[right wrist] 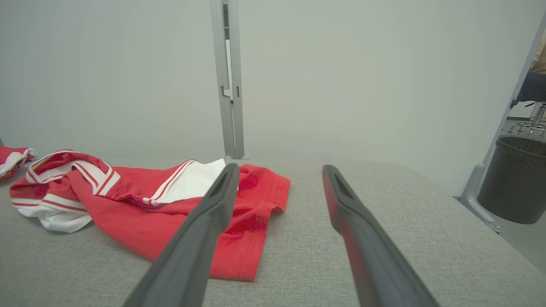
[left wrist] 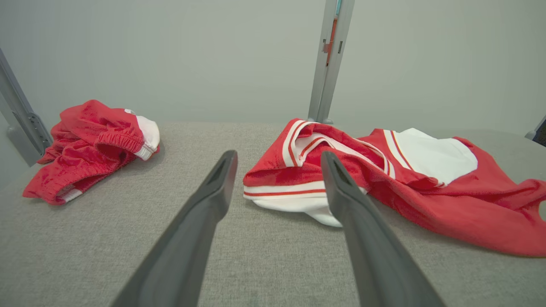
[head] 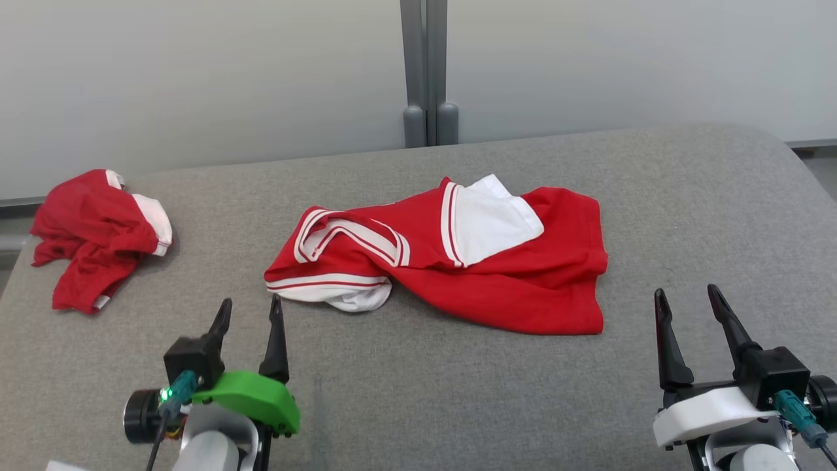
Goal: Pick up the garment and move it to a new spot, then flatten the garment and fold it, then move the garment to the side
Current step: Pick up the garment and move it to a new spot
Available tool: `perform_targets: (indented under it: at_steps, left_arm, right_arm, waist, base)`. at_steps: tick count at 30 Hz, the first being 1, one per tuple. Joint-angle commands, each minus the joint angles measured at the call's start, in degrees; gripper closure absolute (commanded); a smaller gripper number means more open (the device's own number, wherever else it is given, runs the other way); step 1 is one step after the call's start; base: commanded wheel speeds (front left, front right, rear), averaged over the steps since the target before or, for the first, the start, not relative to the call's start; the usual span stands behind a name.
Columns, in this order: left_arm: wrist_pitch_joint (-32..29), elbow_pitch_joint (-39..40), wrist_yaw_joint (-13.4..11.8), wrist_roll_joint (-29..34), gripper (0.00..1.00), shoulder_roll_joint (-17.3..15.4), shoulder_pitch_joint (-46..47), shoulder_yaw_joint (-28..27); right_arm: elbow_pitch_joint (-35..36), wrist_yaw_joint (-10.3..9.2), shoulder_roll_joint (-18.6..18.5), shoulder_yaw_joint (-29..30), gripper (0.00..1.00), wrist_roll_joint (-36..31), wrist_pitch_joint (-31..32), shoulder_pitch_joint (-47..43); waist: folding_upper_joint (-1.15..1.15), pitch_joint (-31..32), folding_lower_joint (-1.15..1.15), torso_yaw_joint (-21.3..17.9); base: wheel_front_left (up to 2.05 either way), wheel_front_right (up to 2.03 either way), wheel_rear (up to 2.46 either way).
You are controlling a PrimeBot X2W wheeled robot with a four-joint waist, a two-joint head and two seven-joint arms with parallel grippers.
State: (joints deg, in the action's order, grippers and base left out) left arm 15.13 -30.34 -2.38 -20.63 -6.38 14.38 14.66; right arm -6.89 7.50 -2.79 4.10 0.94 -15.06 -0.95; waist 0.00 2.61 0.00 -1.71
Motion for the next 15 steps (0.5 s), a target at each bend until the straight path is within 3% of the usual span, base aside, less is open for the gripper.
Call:
perform_targets:
  at_steps: [1, 7, 15]
  left_arm:
    - [0.02, 1.57, -0.74, 0.26, 0.00, 0.18, -2.85, -0.66]
    - [0.03, 8.17, -3.22, 1.52, 0.00, 1.31, -11.03, -2.67]
    - [0.03, 10.90, -3.44, 2.00, 0.00, 2.49, -14.84, -2.33]
  right_arm:
    - [-0.08, -0.02, -0.19, -0.14, 0.00, 0.58, -0.18, -1.04]
    - [-0.59, -0.02, -0.19, -1.14, 0.00, 1.85, -0.18, -2.60]
    - [-1.71, -0.02, -0.19, -2.59, 0.00, 2.44, -0.18, -3.47]
  waist:
    - [0.00, 1.96, 0.00, 1.65]
    - [0.00, 2.76, 0.00, 1.83]
    - [0.00, 3.28, 0.00, 1.85]
  base:
    - [0.00, 0.00, 0.00]
    - [0.00, 0.00, 0.00]
    - [0.00, 0.00, 0.00]
